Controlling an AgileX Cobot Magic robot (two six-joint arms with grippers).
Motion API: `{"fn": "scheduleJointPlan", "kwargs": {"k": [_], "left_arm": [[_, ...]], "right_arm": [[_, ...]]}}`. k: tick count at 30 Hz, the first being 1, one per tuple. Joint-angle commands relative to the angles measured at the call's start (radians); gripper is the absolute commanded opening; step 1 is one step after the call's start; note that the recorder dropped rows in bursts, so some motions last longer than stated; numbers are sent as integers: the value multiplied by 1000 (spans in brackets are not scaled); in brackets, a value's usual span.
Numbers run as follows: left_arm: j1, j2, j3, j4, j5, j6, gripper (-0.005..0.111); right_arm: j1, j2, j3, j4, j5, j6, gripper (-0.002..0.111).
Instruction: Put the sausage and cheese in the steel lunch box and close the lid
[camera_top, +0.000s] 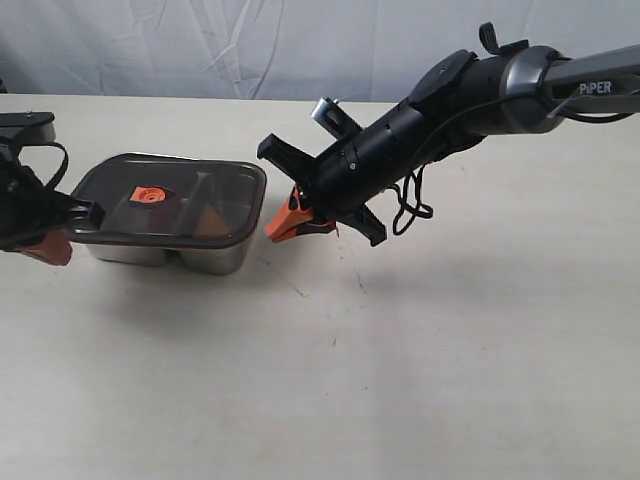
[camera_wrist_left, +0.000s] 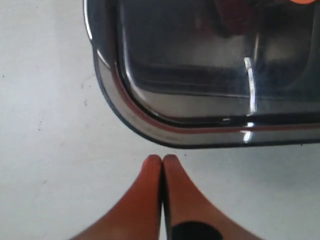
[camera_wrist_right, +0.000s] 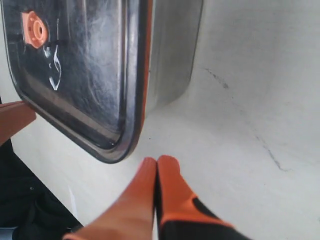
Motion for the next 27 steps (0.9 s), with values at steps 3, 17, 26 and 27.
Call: {"fn": "scheduleJointPlan", "kwargs": {"k": [3,17,26,27], "left_arm": [[5,21,1,-15,-58,8,0],[5,23,1,-13,-132,23,0],[5,23,1,-7,-142,23,0],[5,23,1,-7,-142,23,0]], "right_arm": [[1,-9,5,-8,-12,-5,-1],[47,-9,5,-10,-52,-5,-1],[73,-9,3,-8,-99,-5,-1],[75,-9,3,-8,-104,-5,-1]]}}
